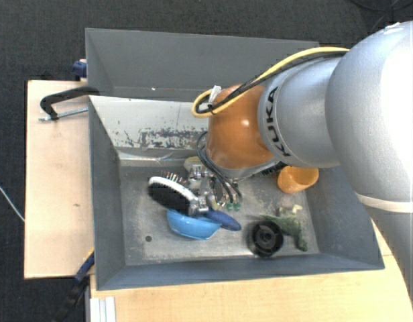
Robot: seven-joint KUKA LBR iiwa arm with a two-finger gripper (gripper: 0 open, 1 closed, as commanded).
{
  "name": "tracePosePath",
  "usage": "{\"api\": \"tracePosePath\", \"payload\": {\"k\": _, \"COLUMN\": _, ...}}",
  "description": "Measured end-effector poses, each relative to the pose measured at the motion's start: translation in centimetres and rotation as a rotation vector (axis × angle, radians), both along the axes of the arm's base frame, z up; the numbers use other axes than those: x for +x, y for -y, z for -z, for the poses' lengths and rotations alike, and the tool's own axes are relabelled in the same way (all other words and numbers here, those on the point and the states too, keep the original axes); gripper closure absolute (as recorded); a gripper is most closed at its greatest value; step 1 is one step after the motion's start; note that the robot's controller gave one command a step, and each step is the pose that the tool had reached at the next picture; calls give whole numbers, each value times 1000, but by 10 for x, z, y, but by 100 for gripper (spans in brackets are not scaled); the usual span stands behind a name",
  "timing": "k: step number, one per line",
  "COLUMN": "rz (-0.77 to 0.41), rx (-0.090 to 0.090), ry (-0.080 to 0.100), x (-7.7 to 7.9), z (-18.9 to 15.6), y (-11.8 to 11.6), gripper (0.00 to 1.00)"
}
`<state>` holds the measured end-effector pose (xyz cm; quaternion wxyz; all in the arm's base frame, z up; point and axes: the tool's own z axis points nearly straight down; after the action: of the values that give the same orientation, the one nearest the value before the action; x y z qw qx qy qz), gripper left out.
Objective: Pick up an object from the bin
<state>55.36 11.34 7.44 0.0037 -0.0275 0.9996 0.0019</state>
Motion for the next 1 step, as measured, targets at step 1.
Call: {"api": "tracePosePath", "payload": {"k": 1, "rz": 0, "rx": -1, "ry": 3, "x": 2, "z": -65, "y": -1, "gripper": 100}}
